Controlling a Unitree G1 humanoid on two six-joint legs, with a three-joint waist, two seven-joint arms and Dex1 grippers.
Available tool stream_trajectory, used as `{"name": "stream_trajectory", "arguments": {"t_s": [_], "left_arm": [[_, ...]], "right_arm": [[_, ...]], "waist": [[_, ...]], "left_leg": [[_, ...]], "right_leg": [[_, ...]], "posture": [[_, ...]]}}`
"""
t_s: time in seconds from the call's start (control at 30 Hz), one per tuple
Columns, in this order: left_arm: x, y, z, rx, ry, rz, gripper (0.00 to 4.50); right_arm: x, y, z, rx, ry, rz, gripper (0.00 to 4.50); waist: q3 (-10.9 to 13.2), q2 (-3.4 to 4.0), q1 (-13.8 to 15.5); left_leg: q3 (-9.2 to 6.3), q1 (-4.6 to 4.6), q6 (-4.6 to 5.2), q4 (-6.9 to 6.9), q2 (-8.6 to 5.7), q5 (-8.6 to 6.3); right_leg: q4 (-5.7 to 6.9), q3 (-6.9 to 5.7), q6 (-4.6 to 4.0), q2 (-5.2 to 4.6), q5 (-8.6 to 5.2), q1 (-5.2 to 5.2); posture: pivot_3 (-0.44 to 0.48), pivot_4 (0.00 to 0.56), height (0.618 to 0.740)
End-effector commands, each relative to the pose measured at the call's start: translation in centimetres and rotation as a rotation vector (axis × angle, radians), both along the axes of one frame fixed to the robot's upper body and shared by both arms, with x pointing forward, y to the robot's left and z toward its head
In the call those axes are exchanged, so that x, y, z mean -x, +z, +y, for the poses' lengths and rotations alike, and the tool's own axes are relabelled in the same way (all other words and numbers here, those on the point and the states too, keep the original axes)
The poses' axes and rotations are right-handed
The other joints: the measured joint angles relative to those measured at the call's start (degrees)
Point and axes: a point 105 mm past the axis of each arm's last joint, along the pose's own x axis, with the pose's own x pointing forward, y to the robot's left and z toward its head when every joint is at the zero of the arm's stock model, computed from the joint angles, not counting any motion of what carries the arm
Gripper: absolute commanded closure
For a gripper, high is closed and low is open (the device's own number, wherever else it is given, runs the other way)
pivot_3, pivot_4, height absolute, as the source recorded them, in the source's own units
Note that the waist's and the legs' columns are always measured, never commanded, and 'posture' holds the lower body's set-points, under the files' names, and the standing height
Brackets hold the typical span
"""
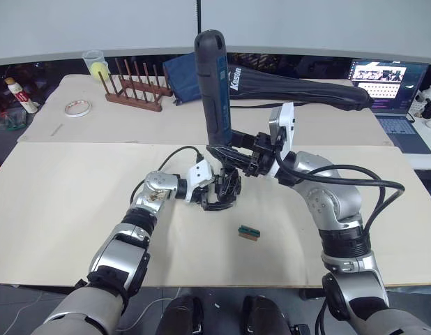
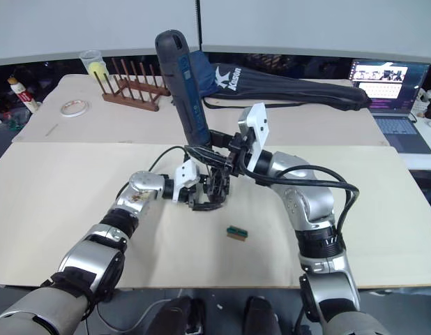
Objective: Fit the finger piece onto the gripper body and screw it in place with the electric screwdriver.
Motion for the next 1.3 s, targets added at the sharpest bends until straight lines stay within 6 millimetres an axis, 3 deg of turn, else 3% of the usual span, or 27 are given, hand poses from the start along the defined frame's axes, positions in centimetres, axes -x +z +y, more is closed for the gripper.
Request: {"name": "stream_trajectory", "arguments": {"t_s": [0.03, 0.07, 0.43, 0.6, 0.73, 1.3], "left_arm": [[-0.5, 1.1, -0.2, 0.015, 0.0, -0.046, 1.74], [-0.5, 1.1, -0.2, 0.013, 0.0, -0.045, 2.17], [-0.7, 0.8, 0.2, -0.005, 0.007, -0.039, 2.17], [-0.6, 0.7, 0.3, -0.005, 0.003, -0.038, 2.17], [-0.6, 0.7, 0.3, -0.003, 0.002, -0.038, 2.17], [-0.4, 0.7, 0.4, 0.002, -0.002, -0.041, 2.17]], "right_arm": [[1.3, 2.4, -0.5, -0.06, 0.007, -0.114, 2.55], [1.3, 2.3, -0.6, -0.063, 0.004, -0.113, 2.55], [1.7, 1.2, -0.9, -0.1, -0.006, -0.129, 2.55], [1.3, 3.3, -1.0, -0.123, -0.01, -0.164, 2.55], [1.3, 3.6, -1.0, -0.126, -0.001, -0.17, 2.55], [0.9, 2.1, -0.4, -0.108, -0.001, -0.099, 2.55]], "waist": [[0.0, 0.0, 0.0], [0.0, 0.0, 0.0], [0.0, -0.01, -0.1], [0.0, 0.0, -0.1], [0.0, 0.0, -0.1], [0.0, 0.0, -0.1]], "left_leg": [[0.0, 0.0, 0.0, 0.0, 0.0, 0.0], [-0.01, 0.0, 0.0, 0.0, 0.0, 0.0], [-0.02, 0.0, 0.0, 0.02, 0.0, 0.0], [-0.02, 0.0, 0.0, 0.04, 0.01, 0.0], [-0.03, 0.0, 0.0, 0.02, 0.01, 0.0], [-0.02, 0.0, 0.0, 0.03, 0.01, 0.0]], "right_leg": [[0.0, 0.0, 0.0, 0.0, 0.0, 0.0], [0.0, 0.0, 0.0, 0.0, 0.0, 0.0], [-0.03, 0.0, 0.0, 0.0, 0.0, 0.0], [-0.03, 0.01, -0.01, 0.0, 0.0, -0.02], [-0.01, 0.0, -0.01, 0.0, 0.0, -0.01], [-0.01, 0.0, -0.01, 0.0, 0.0, -0.01]], "posture": [[0.0, 0.15, 0.73], [0.0, 0.15, 0.73], [0.0, 0.15, 0.73], [0.0, 0.15, 0.73], [0.0, 0.15, 0.73], [0.0, 0.15, 0.73]]}}
